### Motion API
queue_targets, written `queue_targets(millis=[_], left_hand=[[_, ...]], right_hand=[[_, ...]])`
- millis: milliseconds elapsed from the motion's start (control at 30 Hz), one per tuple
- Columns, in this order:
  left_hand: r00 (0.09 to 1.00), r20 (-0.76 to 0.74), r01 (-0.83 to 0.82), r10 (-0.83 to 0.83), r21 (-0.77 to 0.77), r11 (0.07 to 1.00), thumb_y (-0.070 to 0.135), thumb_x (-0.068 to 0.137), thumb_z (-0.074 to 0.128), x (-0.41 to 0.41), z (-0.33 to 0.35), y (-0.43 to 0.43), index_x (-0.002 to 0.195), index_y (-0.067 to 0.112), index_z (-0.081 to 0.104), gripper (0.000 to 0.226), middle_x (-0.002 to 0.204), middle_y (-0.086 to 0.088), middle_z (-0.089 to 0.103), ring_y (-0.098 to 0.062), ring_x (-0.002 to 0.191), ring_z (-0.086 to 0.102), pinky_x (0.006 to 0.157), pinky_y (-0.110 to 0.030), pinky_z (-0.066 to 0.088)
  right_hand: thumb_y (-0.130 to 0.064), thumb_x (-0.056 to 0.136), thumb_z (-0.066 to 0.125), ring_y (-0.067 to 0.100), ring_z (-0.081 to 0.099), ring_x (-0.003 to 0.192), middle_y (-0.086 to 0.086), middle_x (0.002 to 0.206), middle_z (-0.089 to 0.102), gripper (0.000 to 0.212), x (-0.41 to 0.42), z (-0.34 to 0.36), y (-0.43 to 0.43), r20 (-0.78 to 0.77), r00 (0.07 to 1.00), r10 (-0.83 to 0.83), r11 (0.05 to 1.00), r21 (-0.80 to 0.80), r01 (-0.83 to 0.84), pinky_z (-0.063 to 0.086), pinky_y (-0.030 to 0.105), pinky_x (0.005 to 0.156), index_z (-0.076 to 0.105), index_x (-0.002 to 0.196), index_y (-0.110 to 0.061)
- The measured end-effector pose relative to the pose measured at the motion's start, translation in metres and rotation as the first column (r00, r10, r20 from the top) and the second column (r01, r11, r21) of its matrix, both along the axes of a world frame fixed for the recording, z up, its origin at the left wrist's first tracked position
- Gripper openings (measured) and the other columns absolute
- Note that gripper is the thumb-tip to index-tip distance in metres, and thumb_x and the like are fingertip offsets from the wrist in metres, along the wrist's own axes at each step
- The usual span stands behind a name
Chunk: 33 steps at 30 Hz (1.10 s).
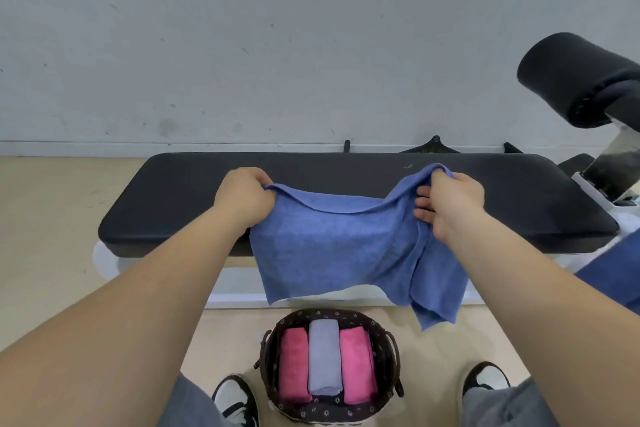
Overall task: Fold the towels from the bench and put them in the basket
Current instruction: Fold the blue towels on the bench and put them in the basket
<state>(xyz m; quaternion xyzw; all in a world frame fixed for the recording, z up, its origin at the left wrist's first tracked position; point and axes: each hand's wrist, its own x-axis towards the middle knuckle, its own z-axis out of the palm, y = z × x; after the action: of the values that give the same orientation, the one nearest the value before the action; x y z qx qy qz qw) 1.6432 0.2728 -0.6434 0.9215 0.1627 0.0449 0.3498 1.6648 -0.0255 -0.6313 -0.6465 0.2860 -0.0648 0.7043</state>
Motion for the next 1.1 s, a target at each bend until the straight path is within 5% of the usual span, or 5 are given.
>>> queue_targets(millis=[267, 433, 667, 833, 1100], left_hand=[[0.948, 0.010, -0.259, 0.318, -0.558, 0.788, 0.001, 0.092, 0.048, 0.022, 0.012, 0.016, 0.092, 0.006, 0.069, 0.022, 0.074, -0.015, 0.065, -0.028, 0.052, 0.061, 0.051, -0.030, 0.052], [0.910, 0.045, -0.253, 0.412, -0.728, 0.637, 0.007, 0.100, 0.042, 0.039, 0.011, 0.011, 0.092, 0.015, 0.061, 0.023, 0.087, -0.016, 0.071, -0.029, 0.074, 0.070, 0.071, -0.038, 0.058], [0.899, 0.109, -0.286, 0.423, -0.584, 0.759, 0.007, 0.091, 0.042, 0.063, 0.008, 0.025, 0.081, 0.011, 0.053, 0.015, 0.081, 0.001, 0.040, -0.018, 0.064, 0.035, 0.054, -0.022, 0.030], [0.962, 0.092, -0.184, 0.256, -0.474, 0.861, 0.004, 0.099, 0.045, 0.066, 0.008, 0.017, 0.165, 0.025, 0.014, 0.076, 0.157, 0.003, 0.039, -0.005, 0.092, 0.052, 0.058, -0.015, 0.035], [0.971, 0.232, 0.084, -0.058, -0.104, 0.991, 0.010, 0.099, 0.054, 0.059, 0.009, -0.031, 0.134, 0.017, 0.060, 0.036, 0.104, 0.012, 0.065, -0.001, 0.080, 0.057, 0.071, -0.016, 0.049]], right_hand=[[-0.018, 0.101, 0.054, 0.020, 0.063, 0.074, 0.007, 0.083, 0.066, 0.011, 0.022, -0.010, 0.004, 0.084, 0.996, 0.031, 0.995, -0.095, -0.023, 0.060, 0.038, 0.075, 0.063, 0.097, -0.015], [-0.022, 0.100, 0.052, 0.020, 0.067, 0.080, 0.010, 0.092, 0.075, 0.018, 0.044, -0.016, 0.030, 0.095, 0.991, 0.091, 0.984, -0.159, -0.075, 0.059, 0.041, 0.087, 0.067, 0.090, -0.019], [-0.016, 0.106, 0.051, 0.026, 0.072, 0.099, 0.016, 0.115, 0.069, 0.010, 0.081, -0.010, 0.050, 0.106, 0.978, 0.180, 0.979, 0.080, -0.188, 0.060, 0.035, 0.088, 0.061, 0.103, -0.015], [-0.003, 0.099, 0.060, 0.026, 0.076, 0.099, 0.015, 0.131, 0.063, 0.060, 0.088, -0.006, 0.039, 0.137, 0.945, 0.298, 0.949, 0.060, -0.308, 0.060, 0.039, 0.095, 0.039, 0.154, -0.020], [-0.006, 0.096, 0.055, 0.020, 0.065, 0.075, 0.010, 0.101, 0.071, 0.032, 0.069, 0.014, 0.000, 0.125, 0.951, 0.284, 0.910, -0.347, -0.227, 0.056, 0.031, 0.060, 0.064, 0.125, -0.013]])
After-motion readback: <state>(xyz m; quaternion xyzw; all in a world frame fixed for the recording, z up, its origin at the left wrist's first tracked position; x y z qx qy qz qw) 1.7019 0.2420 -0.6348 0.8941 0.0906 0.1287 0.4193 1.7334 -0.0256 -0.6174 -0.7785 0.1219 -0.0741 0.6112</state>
